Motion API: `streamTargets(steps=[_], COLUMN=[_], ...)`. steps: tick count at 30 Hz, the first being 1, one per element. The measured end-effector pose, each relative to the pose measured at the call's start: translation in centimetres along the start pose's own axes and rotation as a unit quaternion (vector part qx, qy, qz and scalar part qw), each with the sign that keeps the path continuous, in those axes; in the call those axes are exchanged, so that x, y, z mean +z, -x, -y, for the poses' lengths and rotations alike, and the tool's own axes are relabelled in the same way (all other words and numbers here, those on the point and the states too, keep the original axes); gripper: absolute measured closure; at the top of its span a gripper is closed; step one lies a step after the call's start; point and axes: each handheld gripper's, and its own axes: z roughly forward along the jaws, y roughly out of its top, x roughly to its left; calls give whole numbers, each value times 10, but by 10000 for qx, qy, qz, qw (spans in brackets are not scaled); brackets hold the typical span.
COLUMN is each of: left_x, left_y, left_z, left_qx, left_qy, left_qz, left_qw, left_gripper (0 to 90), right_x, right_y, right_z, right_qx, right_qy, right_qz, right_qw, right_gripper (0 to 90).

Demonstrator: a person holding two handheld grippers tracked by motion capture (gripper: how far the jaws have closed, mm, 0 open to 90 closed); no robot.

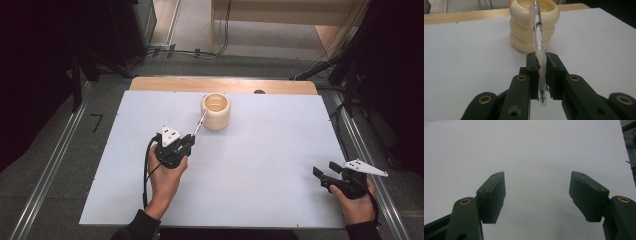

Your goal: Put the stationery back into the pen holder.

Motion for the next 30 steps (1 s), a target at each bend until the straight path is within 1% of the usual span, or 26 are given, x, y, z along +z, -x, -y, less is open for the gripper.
streamTargets(steps=[3, 5, 7, 11, 22, 25, 30], left_x=[5, 7, 9, 13, 25, 28, 34], left_y=[-1, -1, -2, -2, 4, 5, 6], left_z=[-3, -6, -8, -14, -28, -31, -37], left_qx=[-9, 22, -13, -19, -1, 48, 37], left_qy=[5, 5, 23, 6, -26, -60, -61], left_qz=[-1, -21, -17, 1, 86, 70, 40], left_qw=[10000, 10000, 10000, 10000, 10000, 9999, 10000], left_gripper=[817, 817, 817, 817, 816, 817, 817], right_x=[0, 0, 0, 0, 0, 0, 0], right_y=[0, 0, 0, 1, 1, 1, 2], right_z=[0, 0, 0, 0, 0, 1, 1], right_qx=[-5, -1, -7, -3, -15, -15, -19], right_qy=[2, 0, -2, 0, 1, -3, -2], right_qz=[2, 3, 4, 3, -7, -8, -20], right_qw=[10000, 10000, 10000, 10000, 10000, 10000, 10000], right_gripper=[283, 283, 283, 283, 283, 283, 283])
